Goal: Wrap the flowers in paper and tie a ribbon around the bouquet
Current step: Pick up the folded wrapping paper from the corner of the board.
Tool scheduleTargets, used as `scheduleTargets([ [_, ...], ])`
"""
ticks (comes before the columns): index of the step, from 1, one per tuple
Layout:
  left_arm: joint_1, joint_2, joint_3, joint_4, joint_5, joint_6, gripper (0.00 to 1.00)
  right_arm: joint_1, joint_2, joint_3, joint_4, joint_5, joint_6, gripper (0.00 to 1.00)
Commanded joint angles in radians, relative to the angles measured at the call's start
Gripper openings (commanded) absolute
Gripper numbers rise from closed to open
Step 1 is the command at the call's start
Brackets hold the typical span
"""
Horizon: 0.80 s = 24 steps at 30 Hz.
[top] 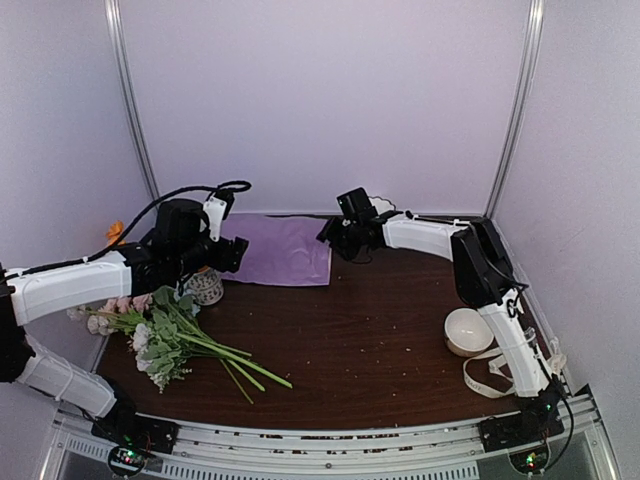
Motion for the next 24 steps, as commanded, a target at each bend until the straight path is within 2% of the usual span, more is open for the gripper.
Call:
scheduleTargets([
  [1, -0.005, 0.002, -0.016, 0.029, -0.018, 0.002, 0.86, -0.009, 0.098, 0.121, 0.082, -0.063, 0.144, 0.60],
  [4, -0.004, 0.004, -0.017, 0.028, -0.022, 0.010, 0.87, -0.012, 0.133, 0.134, 0.113, -0.079, 0.234, 0.59],
  [8, -0.005, -0.003, -0.018, 0.024, -0.022, 0.029, 0.87, -0.020, 0.130, 0.132, 0.109, -0.022, 0.313, 0.57],
  [15, -0.004, -0.009, -0.017, 0.024, -0.001, 0.036, 0.87, -0.019, 0.078, 0.114, 0.097, 0.065, 0.296, 0.55],
  [20, -0.005, -0.004, -0.015, 0.025, -0.004, 0.044, 0.88, -0.026, 0.052, 0.114, 0.063, 0.131, 0.282, 0.57],
  [24, -0.005, 0.000, -0.014, 0.025, -0.005, 0.049, 0.88, -0.025, 0.083, 0.114, 0.060, 0.081, 0.345, 0.59],
])
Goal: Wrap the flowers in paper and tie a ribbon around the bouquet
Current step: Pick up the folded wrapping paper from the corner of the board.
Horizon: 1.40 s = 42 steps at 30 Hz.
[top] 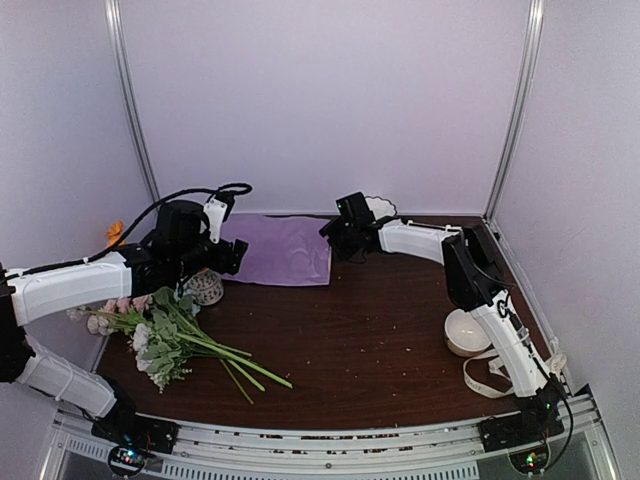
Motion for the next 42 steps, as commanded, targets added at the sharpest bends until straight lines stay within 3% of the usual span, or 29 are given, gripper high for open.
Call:
scheduleTargets([
  [1, -0.005, 0.002, -0.005, 0.031, 0.001, 0.021, 0.88, -0.007, -0.018, 0.004, -0.009, -0.018, 0.086, 0.59],
  [19, -0.005, 0.006, -0.014, 0.030, -0.013, 0.032, 0.88, 0.000, 0.056, 0.063, 0.082, -0.084, 0.091, 0.56],
  [26, -0.005, 0.010, -0.014, 0.030, -0.014, 0.037, 0.88, 0.001, 0.121, 0.124, 0.192, -0.160, 0.117, 0.55],
  [34, -0.005, 0.012, -0.015, 0.034, -0.018, 0.043, 0.88, 0.016, 0.140, 0.133, 0.283, -0.197, 0.133, 0.46],
  [37, -0.005, 0.014, -0.015, 0.033, -0.017, 0.042, 0.88, 0.019, 0.138, 0.132, 0.291, -0.195, 0.127, 0.36],
  [42, -0.004, 0.014, -0.015, 0.031, -0.017, 0.042, 0.88, 0.024, 0.142, 0.133, 0.347, -0.192, 0.118, 0.04],
])
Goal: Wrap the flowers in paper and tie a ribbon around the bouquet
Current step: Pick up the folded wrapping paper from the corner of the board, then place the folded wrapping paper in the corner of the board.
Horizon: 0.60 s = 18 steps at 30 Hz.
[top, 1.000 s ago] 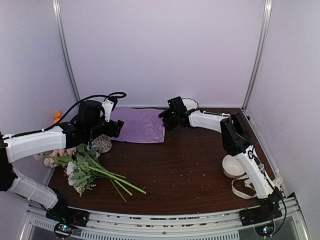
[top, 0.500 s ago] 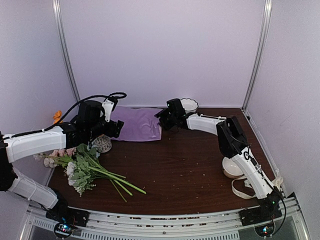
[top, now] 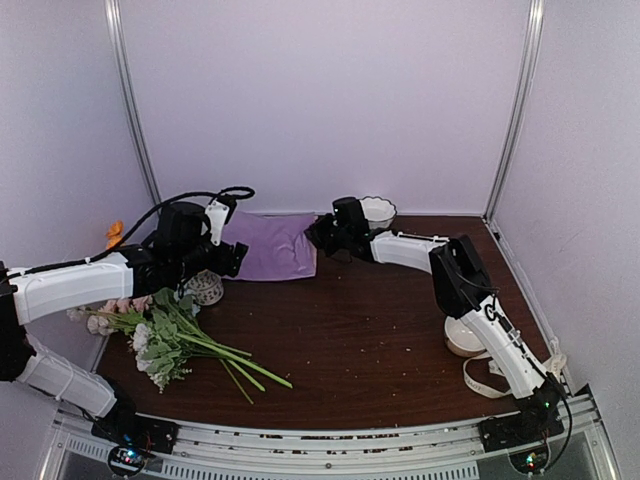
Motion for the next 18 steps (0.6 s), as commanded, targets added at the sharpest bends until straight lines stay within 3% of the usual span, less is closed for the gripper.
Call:
scheduleTargets([
  [1, -0.005, 0.005, -0.011, 0.031, -0.015, 0.014, 0.88, 0.009, 0.011, 0.032, 0.069, 0.002, -0.019, 0.01],
  [6, -0.004, 0.002, -0.014, 0.033, -0.017, 0.016, 0.88, 0.007, -0.007, 0.032, 0.041, 0.025, -0.056, 0.00],
  [8, -0.005, 0.004, -0.014, 0.033, -0.016, 0.016, 0.88, 0.007, -0.013, 0.030, -0.003, 0.030, -0.068, 0.09],
  [18, -0.005, 0.003, -0.015, 0.030, -0.017, 0.020, 0.88, 0.009, -0.008, 0.013, -0.065, 0.040, -0.063, 0.30],
])
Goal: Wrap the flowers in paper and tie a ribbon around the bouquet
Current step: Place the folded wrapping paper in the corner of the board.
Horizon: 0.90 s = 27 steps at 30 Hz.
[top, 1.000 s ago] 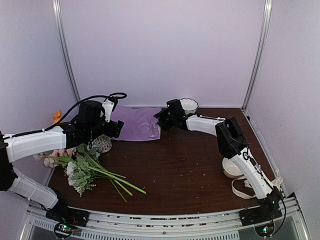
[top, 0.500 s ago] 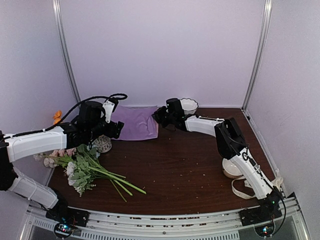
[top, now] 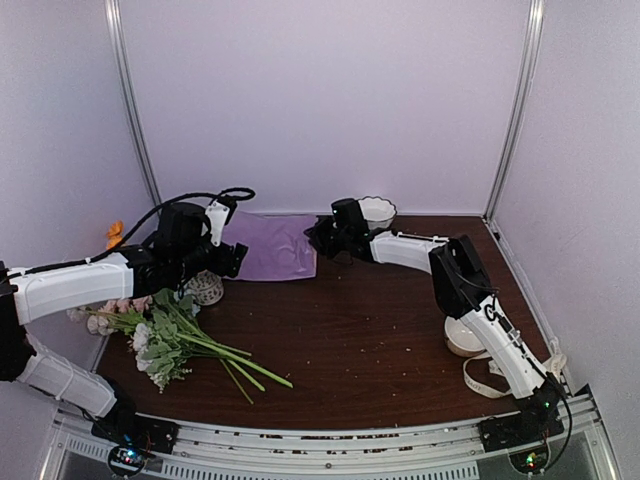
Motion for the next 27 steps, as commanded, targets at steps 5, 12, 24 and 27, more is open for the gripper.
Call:
scheduleTargets([
  [5, -0.004, 0.007, -0.010, 0.028, -0.011, 0.016, 0.88, 0.008, -0.005, 0.025, -0.062, 0.040, 0.006, 0.41],
  [12, -0.005, 0.008, -0.001, 0.009, -0.026, 0.025, 0.89, 0.032, -0.041, 0.019, -0.188, 0.154, 0.061, 0.49],
  [24, -0.005, 0.090, 0.078, -0.091, -0.008, 0.012, 0.89, 0.051, -0.005, -0.003, -0.007, 0.073, 0.131, 0.47],
  [27, -0.004, 0.084, 0.067, -0.075, 0.001, 0.012, 0.89, 0.051, 0.017, 0.030, 0.061, 0.064, 0.093, 0.45],
])
